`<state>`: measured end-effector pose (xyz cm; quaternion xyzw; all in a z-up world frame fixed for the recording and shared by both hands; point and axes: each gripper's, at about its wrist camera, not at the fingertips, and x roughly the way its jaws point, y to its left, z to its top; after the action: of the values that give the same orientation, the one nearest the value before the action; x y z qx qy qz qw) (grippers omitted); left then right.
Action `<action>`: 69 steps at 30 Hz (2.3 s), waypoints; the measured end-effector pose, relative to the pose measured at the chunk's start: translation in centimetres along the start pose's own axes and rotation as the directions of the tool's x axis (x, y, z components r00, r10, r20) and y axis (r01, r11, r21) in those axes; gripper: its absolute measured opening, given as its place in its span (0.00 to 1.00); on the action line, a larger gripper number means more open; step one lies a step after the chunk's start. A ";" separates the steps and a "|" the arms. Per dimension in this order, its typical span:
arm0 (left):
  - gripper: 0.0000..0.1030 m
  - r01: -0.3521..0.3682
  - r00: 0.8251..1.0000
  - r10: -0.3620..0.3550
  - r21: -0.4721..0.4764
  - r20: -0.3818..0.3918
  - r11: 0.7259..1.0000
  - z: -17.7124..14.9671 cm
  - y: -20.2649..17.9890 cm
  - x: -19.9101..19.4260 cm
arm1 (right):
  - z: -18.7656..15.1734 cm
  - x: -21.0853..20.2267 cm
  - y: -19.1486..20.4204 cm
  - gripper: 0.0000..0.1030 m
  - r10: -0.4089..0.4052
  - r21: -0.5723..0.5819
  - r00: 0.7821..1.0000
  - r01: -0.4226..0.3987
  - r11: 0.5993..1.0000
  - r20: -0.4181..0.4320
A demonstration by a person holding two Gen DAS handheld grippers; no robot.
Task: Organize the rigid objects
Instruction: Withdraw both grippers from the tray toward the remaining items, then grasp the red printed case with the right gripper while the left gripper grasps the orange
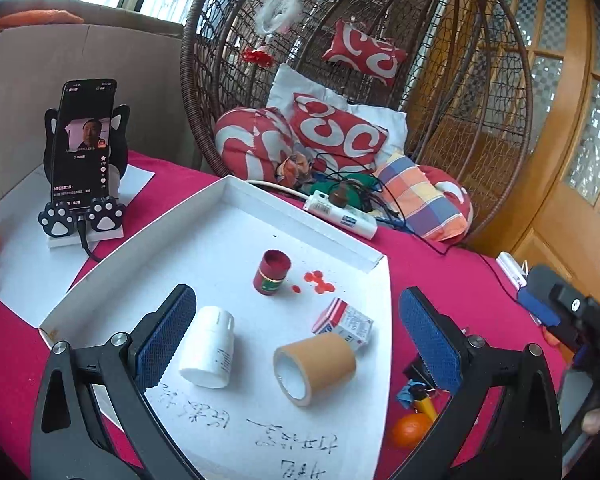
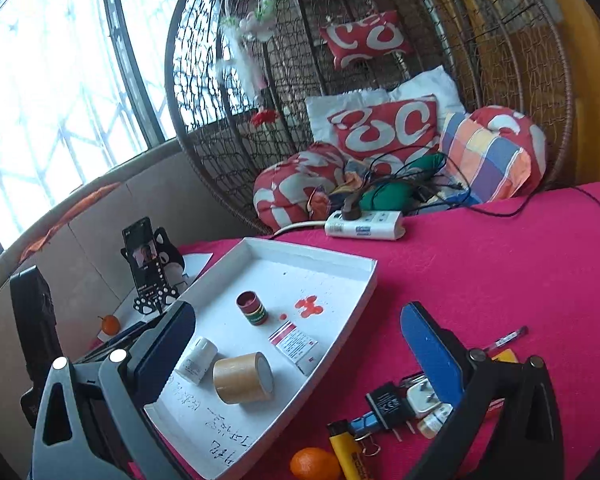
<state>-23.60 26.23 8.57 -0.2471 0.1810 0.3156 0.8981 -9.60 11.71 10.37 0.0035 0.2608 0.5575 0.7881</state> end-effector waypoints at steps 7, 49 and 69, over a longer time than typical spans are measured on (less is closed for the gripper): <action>0.99 0.088 0.996 -0.091 0.101 0.023 0.991 -0.4 -3.3 -1.9 | 2.1 -9.8 -4.0 1.00 -0.061 0.129 0.924 0.013 0.992 0.376; 0.77 0.259 0.913 -0.051 0.478 -0.405 0.840 -10.1 -12.4 5.0 | -6.2 -1.9 -12.2 1.00 -0.298 -0.130 0.938 0.278 0.952 -0.175; 0.60 0.345 0.871 -0.081 0.485 -0.485 0.804 -12.0 -13.9 4.9 | -7.1 0.7 -13.1 0.79 -0.274 -0.160 0.901 0.232 0.959 -0.337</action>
<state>-12.89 12.41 1.11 -0.0586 0.4339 0.0786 0.8956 -0.91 5.32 0.07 -0.1771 0.3646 0.4558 0.7925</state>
